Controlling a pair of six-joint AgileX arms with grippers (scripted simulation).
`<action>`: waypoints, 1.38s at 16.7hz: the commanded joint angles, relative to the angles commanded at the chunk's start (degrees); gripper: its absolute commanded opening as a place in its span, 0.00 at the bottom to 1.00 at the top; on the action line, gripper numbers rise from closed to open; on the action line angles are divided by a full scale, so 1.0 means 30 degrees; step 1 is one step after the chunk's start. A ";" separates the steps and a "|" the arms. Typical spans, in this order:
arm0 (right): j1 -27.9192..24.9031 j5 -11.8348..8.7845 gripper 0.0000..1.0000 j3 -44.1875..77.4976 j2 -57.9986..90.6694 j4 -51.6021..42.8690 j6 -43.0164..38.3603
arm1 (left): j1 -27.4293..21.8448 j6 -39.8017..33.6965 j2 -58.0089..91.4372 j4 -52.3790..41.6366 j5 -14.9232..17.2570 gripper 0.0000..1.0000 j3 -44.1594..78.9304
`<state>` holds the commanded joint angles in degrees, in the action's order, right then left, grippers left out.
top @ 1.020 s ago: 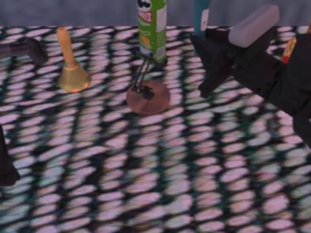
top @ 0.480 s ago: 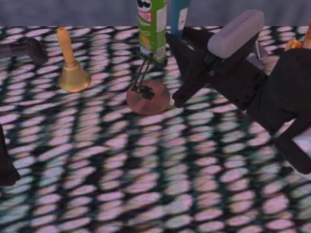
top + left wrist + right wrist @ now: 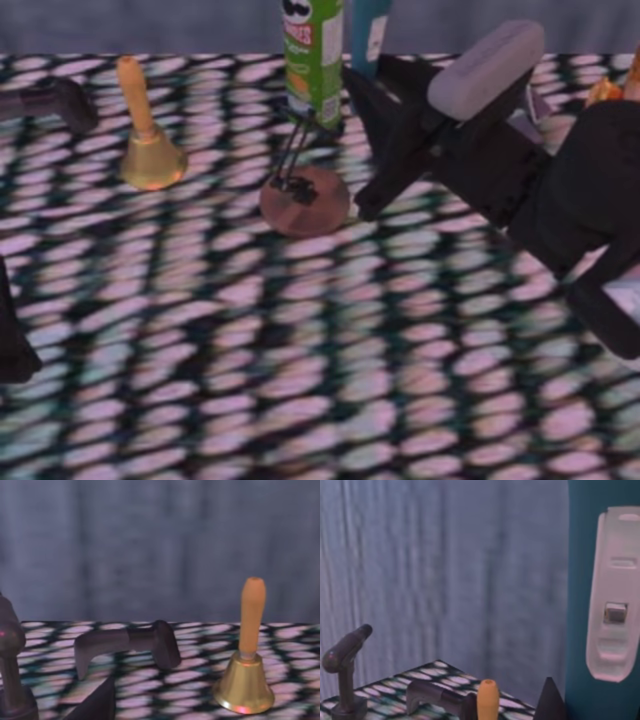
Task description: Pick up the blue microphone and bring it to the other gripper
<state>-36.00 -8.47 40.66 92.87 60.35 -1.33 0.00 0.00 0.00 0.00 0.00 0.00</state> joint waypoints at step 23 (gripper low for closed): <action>0.0000 0.0000 0.00 0.0000 0.0000 0.0000 0.0000 | -0.5997 0.2055 2.3368 0.8334 1.4035 1.00 1.4151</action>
<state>-36.00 -8.47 40.66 92.87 60.35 -1.33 -17.99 6.16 70.10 25.00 42.10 42.45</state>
